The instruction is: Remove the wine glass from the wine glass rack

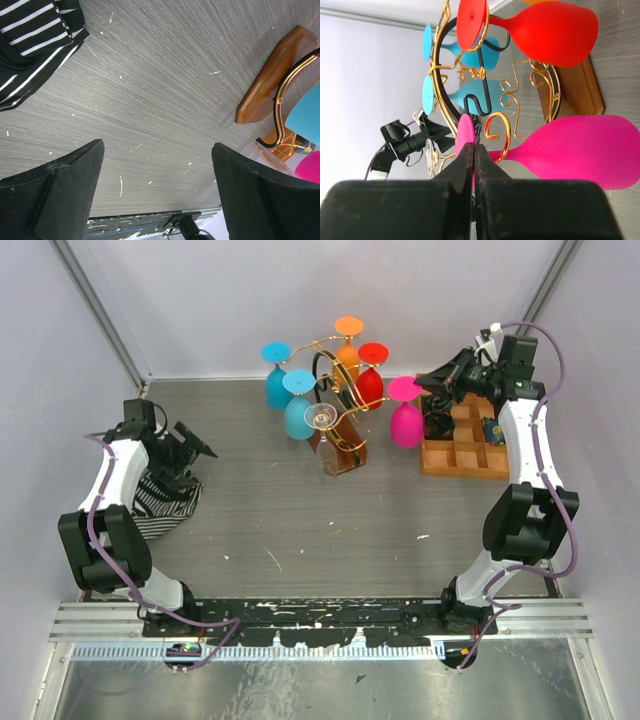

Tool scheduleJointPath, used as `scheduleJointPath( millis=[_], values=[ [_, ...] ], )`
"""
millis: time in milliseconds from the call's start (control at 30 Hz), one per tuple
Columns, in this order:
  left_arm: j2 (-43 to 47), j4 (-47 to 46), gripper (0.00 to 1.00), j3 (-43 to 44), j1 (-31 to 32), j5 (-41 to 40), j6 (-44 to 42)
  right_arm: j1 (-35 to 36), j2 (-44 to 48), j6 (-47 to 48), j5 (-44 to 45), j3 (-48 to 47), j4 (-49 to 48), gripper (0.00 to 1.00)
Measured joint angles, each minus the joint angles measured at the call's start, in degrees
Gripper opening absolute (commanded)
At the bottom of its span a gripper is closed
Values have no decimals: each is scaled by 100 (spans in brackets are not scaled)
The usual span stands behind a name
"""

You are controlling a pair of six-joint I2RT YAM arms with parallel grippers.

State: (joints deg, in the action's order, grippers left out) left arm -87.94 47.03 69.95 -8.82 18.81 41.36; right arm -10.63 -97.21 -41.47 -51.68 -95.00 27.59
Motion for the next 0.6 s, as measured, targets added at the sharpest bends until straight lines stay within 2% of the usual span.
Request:
scheduleJointPath(
  millis=[300,600],
  values=[
    [-2,-11,96,-37,0,46,0,275,-44,39,-35,-79,90,1],
    [-83,0,96,-59,0,105,-2,527,-901,-444,15,-1008,-354,1]
  ],
)
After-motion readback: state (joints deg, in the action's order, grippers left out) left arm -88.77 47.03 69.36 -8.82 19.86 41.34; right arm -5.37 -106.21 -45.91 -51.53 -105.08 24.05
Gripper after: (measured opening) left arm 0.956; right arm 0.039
